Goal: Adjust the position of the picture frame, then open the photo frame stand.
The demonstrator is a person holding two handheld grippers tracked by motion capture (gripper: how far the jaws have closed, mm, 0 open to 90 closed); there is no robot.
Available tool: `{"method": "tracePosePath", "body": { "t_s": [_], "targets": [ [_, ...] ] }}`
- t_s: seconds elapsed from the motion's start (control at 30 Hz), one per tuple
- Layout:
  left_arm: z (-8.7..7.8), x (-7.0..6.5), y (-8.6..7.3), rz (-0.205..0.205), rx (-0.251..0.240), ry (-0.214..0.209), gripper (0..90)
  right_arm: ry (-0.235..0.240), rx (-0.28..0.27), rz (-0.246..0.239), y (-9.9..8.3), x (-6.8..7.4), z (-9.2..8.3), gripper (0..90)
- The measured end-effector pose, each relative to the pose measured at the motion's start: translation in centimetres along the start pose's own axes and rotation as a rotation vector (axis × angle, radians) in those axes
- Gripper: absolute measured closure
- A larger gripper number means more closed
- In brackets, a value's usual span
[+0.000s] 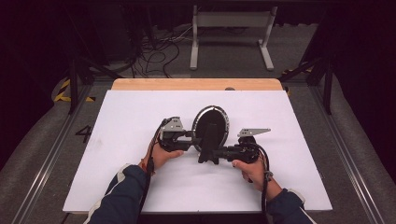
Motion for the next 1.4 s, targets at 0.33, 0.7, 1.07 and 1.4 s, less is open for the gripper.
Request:
{"method": "tracePosePath", "body": {
  "t_s": [0.33,0.7,1.07,1.4],
  "targets": [
    [-0.2,-0.7,0.4,0.051,0.014,0.03,63.4,-0.007,0.0,-0.012,0.2,0.2,0.1,70.1],
    [0.0,-1.5,0.8,0.121,0.01,0.104,66.1,0.0,-0.011,-0.033,0.4,0.8,-0.1,74.6],
    [0.6,-0.3,0.4,0.132,0.014,0.183,74.9,-0.025,-0.013,-0.011,0.9,-0.3,-0.3,71.8],
    [0.7,-0.1,0.3,0.163,0.034,0.213,74.4,-0.036,-0.016,-0.015,1.0,-0.3,-0.1,71.9]
  ]
}}
Point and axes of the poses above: each handheld gripper's, and its own axes: z roughly forward along the jaws, y roughly out of its top, x roughly to its left, the point moved 7 cm from there along z, roughly forward along the jaws, and after that the axes turned 4 degrees about z, right-handed, at the moved point
